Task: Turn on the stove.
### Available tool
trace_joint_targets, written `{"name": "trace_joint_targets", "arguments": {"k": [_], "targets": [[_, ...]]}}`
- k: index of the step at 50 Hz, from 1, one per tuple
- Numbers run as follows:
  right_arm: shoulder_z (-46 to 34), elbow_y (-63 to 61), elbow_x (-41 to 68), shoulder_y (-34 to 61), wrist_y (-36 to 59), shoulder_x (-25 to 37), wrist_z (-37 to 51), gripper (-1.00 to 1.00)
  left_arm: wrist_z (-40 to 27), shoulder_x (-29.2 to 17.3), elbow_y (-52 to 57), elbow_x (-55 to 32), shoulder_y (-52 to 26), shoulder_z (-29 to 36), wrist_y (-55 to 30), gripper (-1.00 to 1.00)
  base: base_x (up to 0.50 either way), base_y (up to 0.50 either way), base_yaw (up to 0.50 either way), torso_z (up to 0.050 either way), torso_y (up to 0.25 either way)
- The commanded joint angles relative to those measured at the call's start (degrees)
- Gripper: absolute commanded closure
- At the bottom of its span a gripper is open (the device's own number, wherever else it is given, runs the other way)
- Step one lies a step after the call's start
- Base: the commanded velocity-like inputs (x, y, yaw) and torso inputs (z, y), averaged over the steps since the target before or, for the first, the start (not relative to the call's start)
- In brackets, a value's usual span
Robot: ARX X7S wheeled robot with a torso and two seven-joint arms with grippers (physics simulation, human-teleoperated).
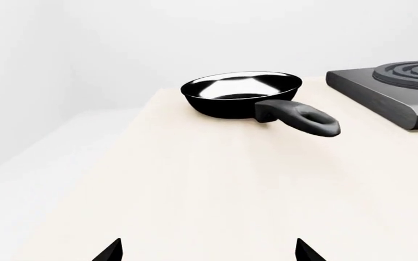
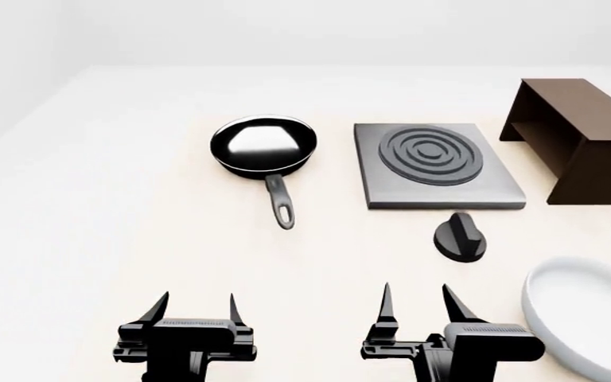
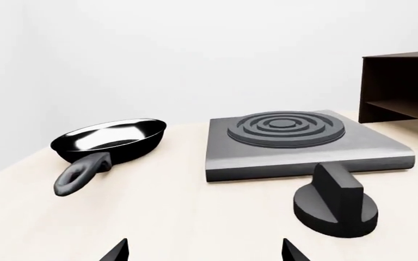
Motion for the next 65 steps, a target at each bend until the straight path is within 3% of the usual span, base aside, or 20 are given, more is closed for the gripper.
{"name": "trace_joint_targets", "arguments": {"k": [1,7,35,48,57,65], "targets": [[0.32,0.35,-0.48,0.11,-0.52,-0.42,-1.11,-1.0,1.2,0.41,0.3,-0.4,-0.25,-0.85,0.4,-1.0,0.5,0.0,0.0,0.0,0.0],[0.21,0.3,-1.04,0.43,-0.1,-0.56,0.12,-1.0,0.97,0.24,0.26,-0.58,-0.35,-0.64,0.36,-1.0,0.44,0.0,0.0,0.0,0.0],[-0.7,-2.4,-1.52,3.56,4.21,0.43,3.05,-1.0,-0.17,-0.39,0.03,-1.22,-0.49,0.23,0.71,-1.0,0.0,0.0,0.0,0.0,0.0],[0.31,8.93,-0.69,11.55,3.6,-0.56,2.92,-1.0,-0.54,-0.67,-0.22,-1.56,-0.75,0.58,0.72,-1.0,0.0,0.0,0.0,0.0,0.0],[1.56,4.36,0.53,11.63,6.44,0.8,4.5,-1.0,-0.81,-0.88,-0.5,-1.7,-0.91,0.87,0.91,-1.0,0.0,0.0,0.0,0.0,0.0],[1.62,8.46,0.92,13.13,5.01,0.17,4.3,-1.0,-1.21,-1.03,-0.46,-1.78,-0.77,1.1,1.13,-1.0,0.0,0.0,0.0,0.0,0.0]]}}
